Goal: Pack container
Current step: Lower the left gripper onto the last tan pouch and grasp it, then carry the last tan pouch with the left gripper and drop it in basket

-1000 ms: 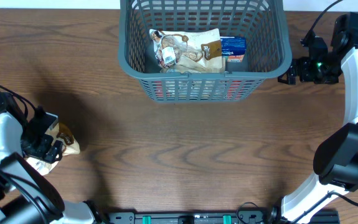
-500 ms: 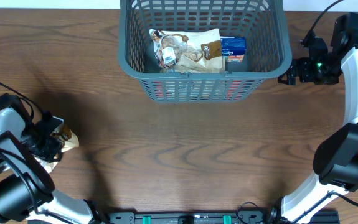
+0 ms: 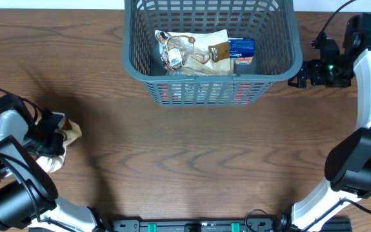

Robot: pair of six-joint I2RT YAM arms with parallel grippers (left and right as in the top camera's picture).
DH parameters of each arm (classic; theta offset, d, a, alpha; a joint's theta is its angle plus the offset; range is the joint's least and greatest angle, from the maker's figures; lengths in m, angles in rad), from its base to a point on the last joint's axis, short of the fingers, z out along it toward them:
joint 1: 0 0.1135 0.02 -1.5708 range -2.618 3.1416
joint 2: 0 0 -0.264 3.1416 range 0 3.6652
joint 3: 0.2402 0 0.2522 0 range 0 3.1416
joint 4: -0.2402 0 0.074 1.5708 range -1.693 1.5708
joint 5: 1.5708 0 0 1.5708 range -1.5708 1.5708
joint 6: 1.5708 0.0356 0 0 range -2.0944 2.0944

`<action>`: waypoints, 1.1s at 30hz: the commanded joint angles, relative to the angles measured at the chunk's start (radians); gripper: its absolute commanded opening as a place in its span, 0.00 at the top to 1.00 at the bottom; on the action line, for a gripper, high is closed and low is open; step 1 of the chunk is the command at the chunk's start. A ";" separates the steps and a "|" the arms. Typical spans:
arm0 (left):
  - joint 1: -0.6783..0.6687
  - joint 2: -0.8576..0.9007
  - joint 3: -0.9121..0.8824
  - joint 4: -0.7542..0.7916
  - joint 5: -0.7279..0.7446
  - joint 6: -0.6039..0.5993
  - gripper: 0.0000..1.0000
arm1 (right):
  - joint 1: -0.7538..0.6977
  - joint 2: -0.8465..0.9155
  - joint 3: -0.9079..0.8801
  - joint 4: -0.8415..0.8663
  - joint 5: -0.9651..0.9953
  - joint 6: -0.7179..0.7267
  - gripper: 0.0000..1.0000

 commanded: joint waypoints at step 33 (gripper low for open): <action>-0.997 -0.026 1.246 -0.128 -0.061 -0.266 0.94 | 0.005 -0.009 0.000 -0.001 -0.001 -0.009 0.01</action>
